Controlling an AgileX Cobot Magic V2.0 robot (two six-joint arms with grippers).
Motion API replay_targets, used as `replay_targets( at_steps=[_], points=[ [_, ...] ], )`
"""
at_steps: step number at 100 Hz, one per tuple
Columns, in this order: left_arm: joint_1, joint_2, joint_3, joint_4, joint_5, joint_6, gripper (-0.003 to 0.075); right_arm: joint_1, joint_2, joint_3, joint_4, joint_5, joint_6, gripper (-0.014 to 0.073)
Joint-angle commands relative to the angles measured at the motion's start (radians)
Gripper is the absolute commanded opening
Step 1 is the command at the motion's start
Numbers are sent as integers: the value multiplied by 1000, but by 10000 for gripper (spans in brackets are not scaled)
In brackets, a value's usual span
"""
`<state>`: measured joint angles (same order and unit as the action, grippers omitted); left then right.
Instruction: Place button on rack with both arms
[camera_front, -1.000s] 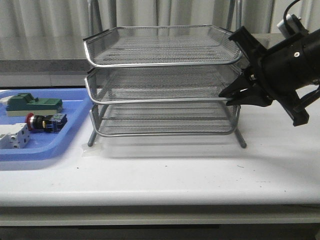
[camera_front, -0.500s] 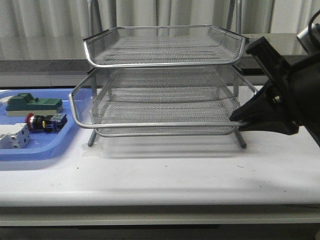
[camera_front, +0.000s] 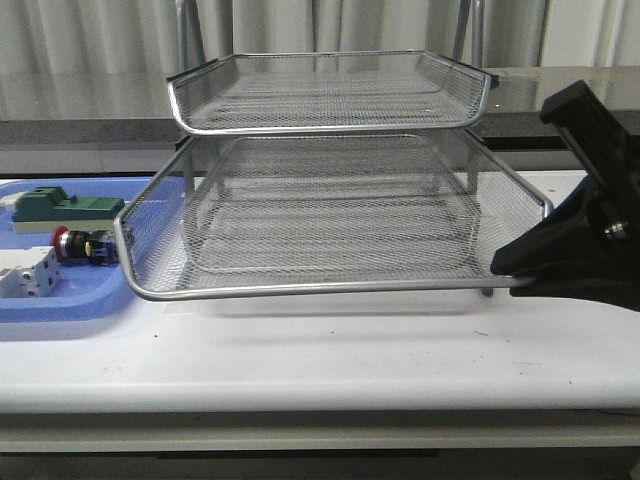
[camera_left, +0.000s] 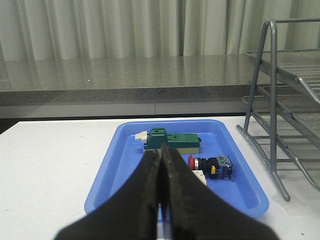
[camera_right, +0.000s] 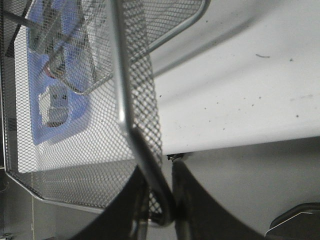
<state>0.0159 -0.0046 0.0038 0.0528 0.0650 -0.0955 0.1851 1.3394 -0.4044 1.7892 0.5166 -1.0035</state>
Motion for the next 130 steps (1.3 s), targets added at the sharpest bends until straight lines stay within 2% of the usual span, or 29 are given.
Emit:
replay_targets(
  at_steps=[1, 9, 26, 33, 48, 65, 74, 88, 111, 130],
  points=[
    [1, -32, 34, -9, -74, -10, -20, 3, -28, -12, -22, 33, -38, 78],
    [1, -32, 34, -9, -74, -10, -20, 3, -28, -12, -22, 37, -43, 122],
    [1, -32, 34, -9, -74, -10, -20, 3, -28, -12, -22, 83, -90, 351],
    [1, -32, 34, -9, -74, -10, -20, 3, -30, -12, -22, 112, -122, 409],
    [1, -32, 34, -9, -74, -10, -20, 3, -57, -12, -45, 153, -162, 416],
    [1, -32, 34, -9, -74, -10, -20, 3, -119, -12, -171, 152, -137, 416],
    [1, -32, 34, -9, -74, -10, -20, 3, -158, -16, -281, 144, -53, 416],
    [1, -32, 34, -9, -74, -10, -20, 3, -221, -38, -532, 142, 149, 416],
    [1, -32, 34, -9, -74, -10, -20, 3, -358, -111, -1027, 157, 560, 416],
    [1, -32, 34, -9, -74, -10, -20, 3, -495, -217, -1454, 255, 917, 416]
  ],
)
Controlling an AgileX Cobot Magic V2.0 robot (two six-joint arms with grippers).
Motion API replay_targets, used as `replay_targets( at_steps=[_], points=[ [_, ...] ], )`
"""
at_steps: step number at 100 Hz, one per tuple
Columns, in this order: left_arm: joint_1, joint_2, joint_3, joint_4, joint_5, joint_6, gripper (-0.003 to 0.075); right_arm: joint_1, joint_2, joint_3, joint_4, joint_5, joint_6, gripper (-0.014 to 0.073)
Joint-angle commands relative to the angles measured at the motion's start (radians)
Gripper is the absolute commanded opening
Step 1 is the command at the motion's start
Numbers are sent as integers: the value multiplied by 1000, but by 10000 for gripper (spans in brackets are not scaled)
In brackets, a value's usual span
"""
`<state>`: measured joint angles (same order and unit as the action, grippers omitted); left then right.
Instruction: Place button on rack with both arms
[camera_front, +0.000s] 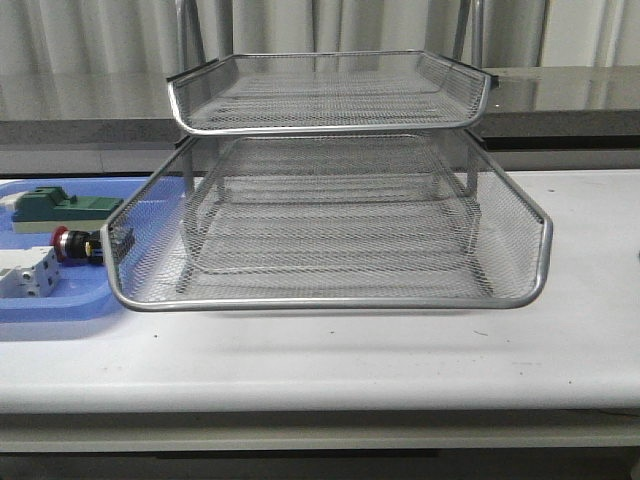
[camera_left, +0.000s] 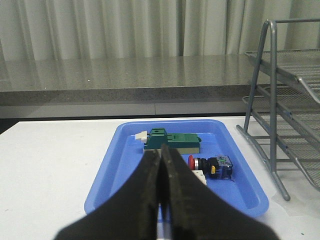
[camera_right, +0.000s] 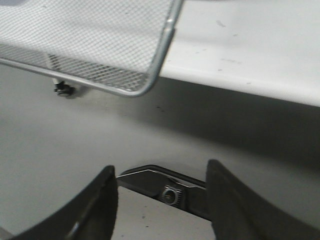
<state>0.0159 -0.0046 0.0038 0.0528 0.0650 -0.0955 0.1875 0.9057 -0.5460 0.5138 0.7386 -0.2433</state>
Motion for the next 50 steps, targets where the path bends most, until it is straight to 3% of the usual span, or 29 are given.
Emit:
replay_targets(
  at_steps=[1, 19, 50],
  points=[
    [1, -32, 34, -9, -74, -10, -20, 0, -66, -79, -210, 43, 181, 416],
    [1, -32, 34, -9, -74, -10, -20, 0, -196, -170, -500, 165, 388, 416],
    [1, -32, 34, -9, -74, -10, -20, -1, -398, -190, -596, 248, 469, 415]
  ],
)
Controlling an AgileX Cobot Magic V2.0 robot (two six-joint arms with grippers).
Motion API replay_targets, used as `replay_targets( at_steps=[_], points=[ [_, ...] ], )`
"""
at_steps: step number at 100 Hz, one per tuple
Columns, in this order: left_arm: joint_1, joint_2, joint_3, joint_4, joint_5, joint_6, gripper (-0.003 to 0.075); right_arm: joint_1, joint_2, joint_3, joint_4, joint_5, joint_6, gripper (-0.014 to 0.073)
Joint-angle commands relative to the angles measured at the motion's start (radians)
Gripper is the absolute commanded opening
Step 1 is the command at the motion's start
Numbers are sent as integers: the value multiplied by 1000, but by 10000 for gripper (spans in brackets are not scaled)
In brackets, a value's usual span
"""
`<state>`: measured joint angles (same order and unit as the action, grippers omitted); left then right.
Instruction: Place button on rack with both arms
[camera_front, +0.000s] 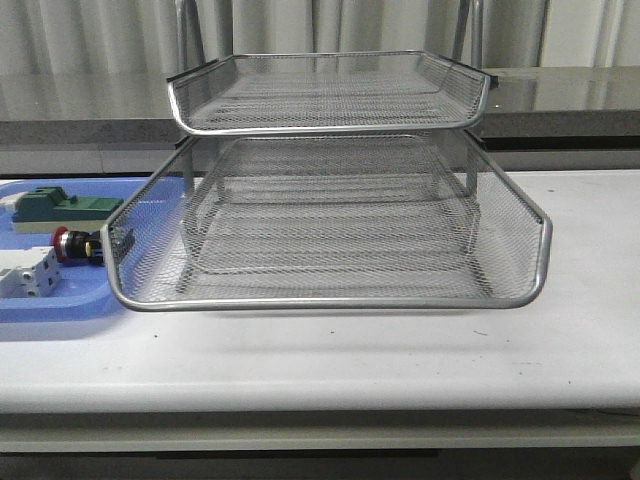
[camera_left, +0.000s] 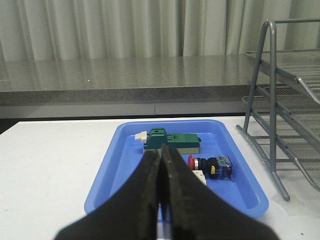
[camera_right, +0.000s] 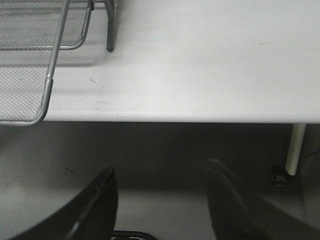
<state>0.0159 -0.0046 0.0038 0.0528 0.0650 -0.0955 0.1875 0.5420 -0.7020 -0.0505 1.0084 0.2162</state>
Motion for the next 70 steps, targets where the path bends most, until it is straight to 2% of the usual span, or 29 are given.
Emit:
replay_targets(
  at_steps=[1, 13, 22, 32, 55, 70],
  points=[
    [1, -32, 34, -9, -74, -10, -20, -1, -38, -34, -34, -20, 10, 415],
    [1, -32, 34, -9, -74, -10, -20, -1, -78, -34, -67, -12, 10, 410],
    [1, -32, 34, -9, -74, -10, -20, -1, -94, -34, -91, -20, 10, 367],
    [1, -32, 34, -9, -74, -10, -20, -1, -96, -34, -92, -27, 10, 265],
    [1, -32, 34, -9, -74, -10, -20, -1, -96, -34, -92, -28, 10, -99],
    [1, -32, 34, -9, -74, -10, -20, -1, -96, -34, -91, -25, 10, -109]
  ],
)
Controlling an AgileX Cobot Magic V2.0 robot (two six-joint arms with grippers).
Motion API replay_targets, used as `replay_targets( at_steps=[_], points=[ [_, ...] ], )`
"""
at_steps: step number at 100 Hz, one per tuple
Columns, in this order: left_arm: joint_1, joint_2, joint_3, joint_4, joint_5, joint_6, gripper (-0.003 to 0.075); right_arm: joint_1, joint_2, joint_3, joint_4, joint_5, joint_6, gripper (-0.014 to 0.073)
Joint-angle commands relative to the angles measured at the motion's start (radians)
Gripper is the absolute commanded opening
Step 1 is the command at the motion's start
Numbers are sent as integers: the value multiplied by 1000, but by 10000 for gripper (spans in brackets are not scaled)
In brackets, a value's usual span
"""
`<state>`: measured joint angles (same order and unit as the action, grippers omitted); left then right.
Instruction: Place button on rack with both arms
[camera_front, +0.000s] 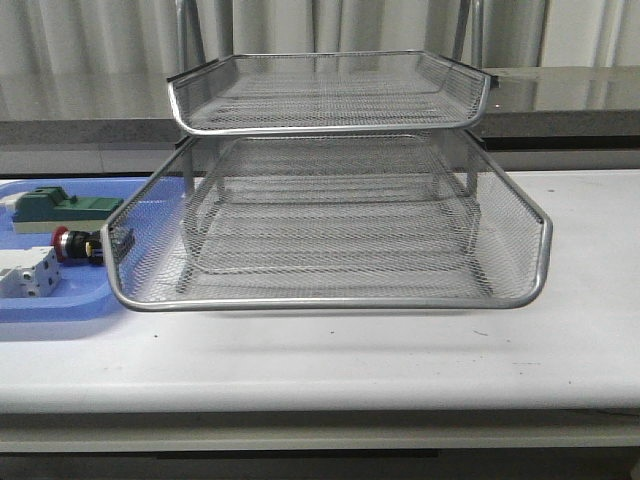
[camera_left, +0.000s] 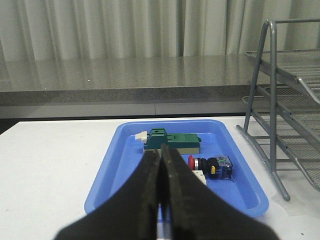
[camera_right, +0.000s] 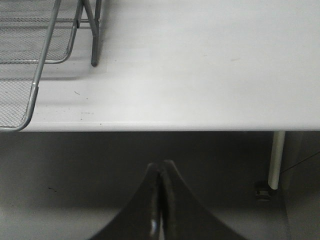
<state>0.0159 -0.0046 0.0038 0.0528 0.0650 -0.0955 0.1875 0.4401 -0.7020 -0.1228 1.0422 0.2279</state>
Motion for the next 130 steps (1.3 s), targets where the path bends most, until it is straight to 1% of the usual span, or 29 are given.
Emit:
replay_targets(
  at_steps=[1, 98, 119, 125, 130],
  points=[
    [1, -32, 34, -9, -74, -10, -20, -1, 6, -34, -19, -59, -2, -109],
    [1, -32, 34, -9, -74, -10, -20, -1, 6, -34, -19, -58, -2, -109],
    [1, -32, 20, -14, -150, -10, -20, -1, 6, -34, -19, -58, -2, -109],
    [1, -26, -4, -53, -122, -10, -20, -1, 6, -34, -19, -58, -2, -109],
    [1, -13, -43, -90, -65, -10, -20, -1, 6, -34, -19, -58, -2, -109]
  ],
)
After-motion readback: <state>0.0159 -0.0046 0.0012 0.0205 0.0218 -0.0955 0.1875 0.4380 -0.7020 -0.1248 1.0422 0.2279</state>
